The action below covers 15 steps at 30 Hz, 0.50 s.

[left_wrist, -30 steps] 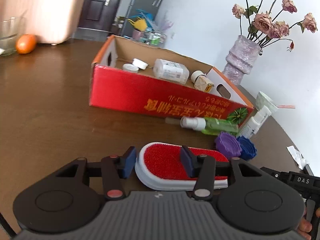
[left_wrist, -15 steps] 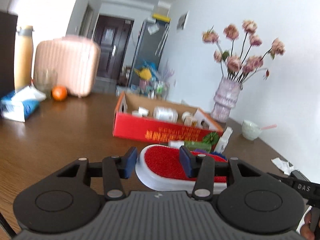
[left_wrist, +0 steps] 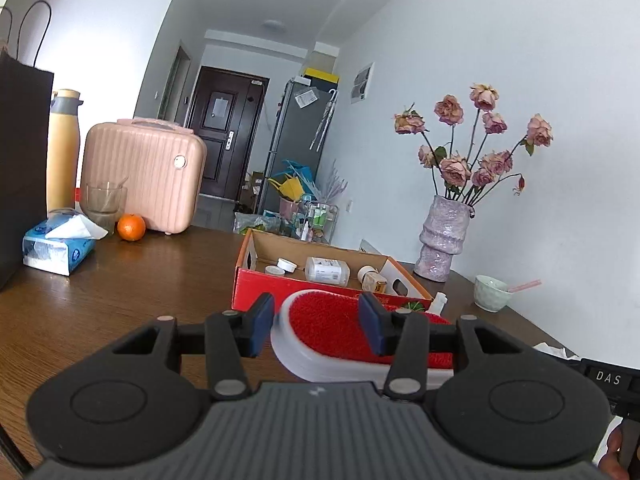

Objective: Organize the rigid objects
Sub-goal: 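Carry the lint roller with the left gripper over the box, then lower the lint roller into the box and open the left gripper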

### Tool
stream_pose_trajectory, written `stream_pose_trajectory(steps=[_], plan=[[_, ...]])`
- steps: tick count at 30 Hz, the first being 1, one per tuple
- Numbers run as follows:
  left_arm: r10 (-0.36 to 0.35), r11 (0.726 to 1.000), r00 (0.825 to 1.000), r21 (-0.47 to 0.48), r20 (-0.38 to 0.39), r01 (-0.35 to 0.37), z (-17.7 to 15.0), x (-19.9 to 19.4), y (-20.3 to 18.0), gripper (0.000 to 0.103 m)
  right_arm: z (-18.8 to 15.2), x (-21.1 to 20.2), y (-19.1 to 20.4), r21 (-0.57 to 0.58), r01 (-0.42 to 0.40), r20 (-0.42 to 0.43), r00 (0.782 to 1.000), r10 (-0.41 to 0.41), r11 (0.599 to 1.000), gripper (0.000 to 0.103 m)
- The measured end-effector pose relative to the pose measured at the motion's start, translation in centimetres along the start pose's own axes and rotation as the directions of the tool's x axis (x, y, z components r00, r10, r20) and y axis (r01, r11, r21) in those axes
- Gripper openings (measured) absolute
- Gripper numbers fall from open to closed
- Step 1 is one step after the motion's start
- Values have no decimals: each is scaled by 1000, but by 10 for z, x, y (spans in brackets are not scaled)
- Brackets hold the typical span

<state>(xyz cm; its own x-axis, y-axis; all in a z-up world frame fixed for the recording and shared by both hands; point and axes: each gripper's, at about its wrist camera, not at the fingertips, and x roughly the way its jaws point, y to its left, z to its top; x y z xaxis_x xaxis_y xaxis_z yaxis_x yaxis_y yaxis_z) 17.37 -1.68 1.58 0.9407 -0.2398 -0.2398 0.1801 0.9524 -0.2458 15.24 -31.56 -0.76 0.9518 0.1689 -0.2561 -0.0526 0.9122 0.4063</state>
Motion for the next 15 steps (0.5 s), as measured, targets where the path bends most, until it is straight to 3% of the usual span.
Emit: stream_pose_trajectory(steps=[6,15], plan=[[4,1000,1000,-16,2,-4,9,30,13,46,13,38,3,-10,3,-7,1000,-3,1000,16],[-24,1000,1000,-4,-8,24,60,120,28,46,70,131,4,-33,-7,-2,1000,7,999,16]])
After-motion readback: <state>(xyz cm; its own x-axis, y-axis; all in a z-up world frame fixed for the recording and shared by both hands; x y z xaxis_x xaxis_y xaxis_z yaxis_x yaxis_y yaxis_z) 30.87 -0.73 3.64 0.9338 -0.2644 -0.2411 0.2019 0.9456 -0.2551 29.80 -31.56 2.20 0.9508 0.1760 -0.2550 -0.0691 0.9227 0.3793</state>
